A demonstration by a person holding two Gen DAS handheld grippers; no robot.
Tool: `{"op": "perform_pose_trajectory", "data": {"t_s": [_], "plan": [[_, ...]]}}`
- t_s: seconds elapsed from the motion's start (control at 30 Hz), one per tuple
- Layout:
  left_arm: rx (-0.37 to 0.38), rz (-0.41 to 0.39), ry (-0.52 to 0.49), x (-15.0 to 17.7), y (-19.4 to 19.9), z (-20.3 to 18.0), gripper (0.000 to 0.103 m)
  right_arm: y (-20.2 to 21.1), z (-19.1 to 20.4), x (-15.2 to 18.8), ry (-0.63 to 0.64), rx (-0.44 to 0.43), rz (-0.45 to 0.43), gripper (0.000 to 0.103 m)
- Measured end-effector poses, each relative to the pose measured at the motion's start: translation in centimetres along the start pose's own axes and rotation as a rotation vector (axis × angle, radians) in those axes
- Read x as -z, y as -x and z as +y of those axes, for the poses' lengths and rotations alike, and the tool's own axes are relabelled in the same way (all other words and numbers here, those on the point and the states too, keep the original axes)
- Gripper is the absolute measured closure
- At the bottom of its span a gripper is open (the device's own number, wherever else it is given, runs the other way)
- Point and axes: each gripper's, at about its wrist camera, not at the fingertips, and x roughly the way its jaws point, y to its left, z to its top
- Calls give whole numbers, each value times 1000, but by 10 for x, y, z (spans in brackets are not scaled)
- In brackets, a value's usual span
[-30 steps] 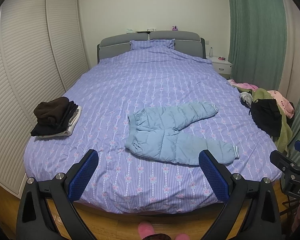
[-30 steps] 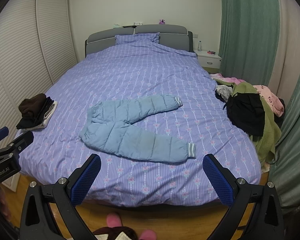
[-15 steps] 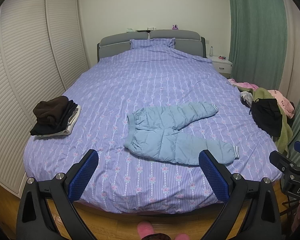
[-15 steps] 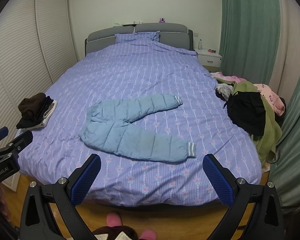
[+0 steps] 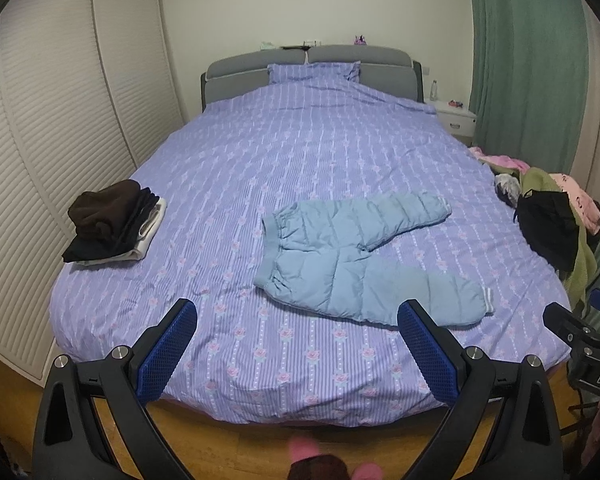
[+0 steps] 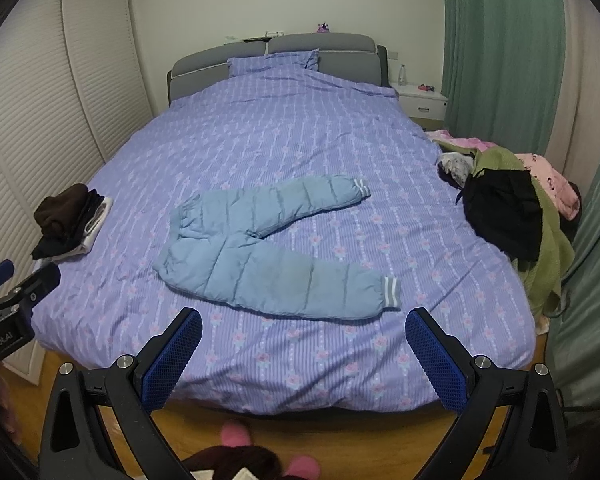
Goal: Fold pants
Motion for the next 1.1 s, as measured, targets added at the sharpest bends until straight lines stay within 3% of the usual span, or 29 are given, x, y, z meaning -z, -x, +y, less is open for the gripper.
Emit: {"op": "perform_pose_trajectory", "data": {"t_s": [0.23, 0.5, 0.73, 0.87, 1.1], "plan": [[-26, 71, 12, -11, -53, 23, 1, -43, 14, -9, -35, 13, 33, 0], [22, 205, -3, -24, -146, 47, 1, -111, 24, -20, -139, 89, 138, 0], [66, 325, -78, -21, -230, 43, 5, -179, 22, -4, -227, 143, 235, 1], [92, 384, -70, -11, -266, 39, 6, -218, 17, 7, -219, 167, 292, 9], [48, 417, -61, 3, -316, 31, 8, -267, -2, 28, -281, 169, 359, 12]]}}
